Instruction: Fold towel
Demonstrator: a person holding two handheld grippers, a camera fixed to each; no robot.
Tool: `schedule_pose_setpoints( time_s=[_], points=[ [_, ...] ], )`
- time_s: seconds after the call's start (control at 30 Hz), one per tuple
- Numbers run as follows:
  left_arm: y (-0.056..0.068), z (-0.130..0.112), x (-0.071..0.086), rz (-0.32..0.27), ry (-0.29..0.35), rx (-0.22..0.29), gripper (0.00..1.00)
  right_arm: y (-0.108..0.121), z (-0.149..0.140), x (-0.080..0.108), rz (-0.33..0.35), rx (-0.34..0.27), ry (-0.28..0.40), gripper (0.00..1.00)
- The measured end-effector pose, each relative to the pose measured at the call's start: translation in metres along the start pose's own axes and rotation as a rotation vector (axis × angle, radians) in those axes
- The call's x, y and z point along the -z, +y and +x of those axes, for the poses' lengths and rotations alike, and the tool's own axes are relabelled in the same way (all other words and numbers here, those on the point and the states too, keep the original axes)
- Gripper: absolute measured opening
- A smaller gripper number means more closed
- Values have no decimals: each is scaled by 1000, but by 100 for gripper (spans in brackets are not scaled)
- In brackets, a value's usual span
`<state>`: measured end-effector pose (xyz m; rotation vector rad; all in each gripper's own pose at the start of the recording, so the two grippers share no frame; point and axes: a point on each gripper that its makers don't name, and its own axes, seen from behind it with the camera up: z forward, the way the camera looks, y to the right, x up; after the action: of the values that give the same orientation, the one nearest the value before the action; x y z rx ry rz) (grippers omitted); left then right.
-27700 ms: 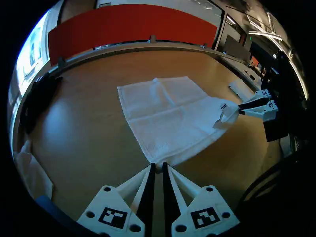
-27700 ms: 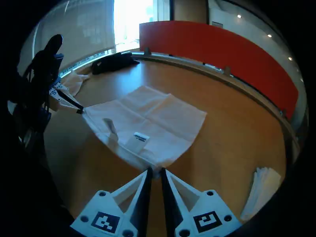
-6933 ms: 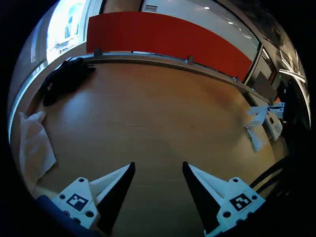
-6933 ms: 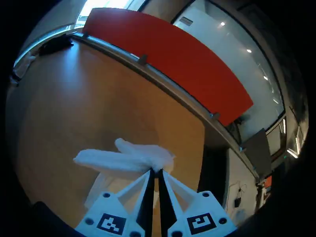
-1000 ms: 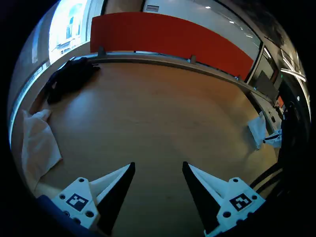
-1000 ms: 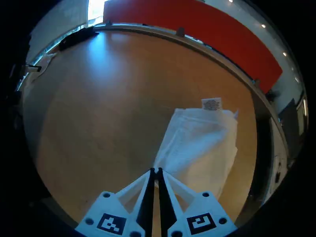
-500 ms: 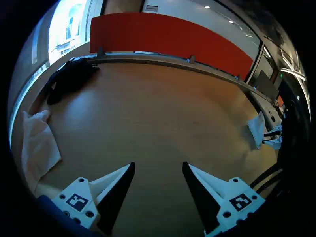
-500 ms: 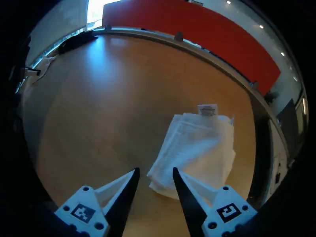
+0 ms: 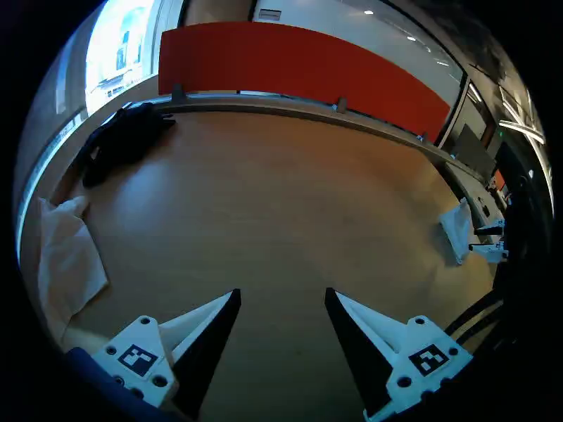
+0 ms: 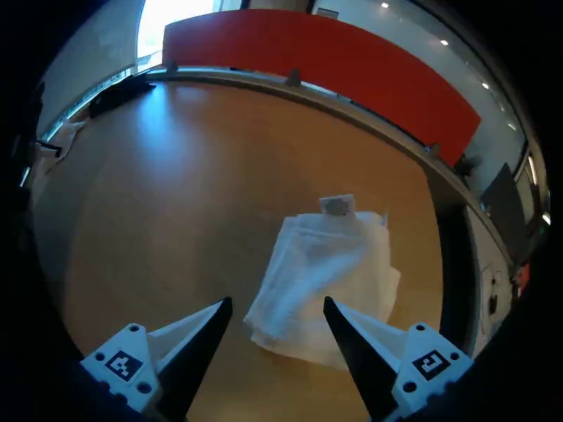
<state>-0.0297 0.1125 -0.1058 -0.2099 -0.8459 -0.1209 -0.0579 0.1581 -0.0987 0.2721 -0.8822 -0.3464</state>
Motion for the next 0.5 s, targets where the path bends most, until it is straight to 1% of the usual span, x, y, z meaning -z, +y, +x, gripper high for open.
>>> schedule_pose_setpoints(
  time_s=[0.17,0.37,0.5],
  points=[
    [1,1,0,0,0,-1,88,7,4,0,-33,-22,21,100],
    [1,1,1,1,1,-3,88,18,20,-4,-75,-85,70,100],
    [1,1,1,2,2,-3,88,31,31,-7,-122,-133,112,100]
  ],
)
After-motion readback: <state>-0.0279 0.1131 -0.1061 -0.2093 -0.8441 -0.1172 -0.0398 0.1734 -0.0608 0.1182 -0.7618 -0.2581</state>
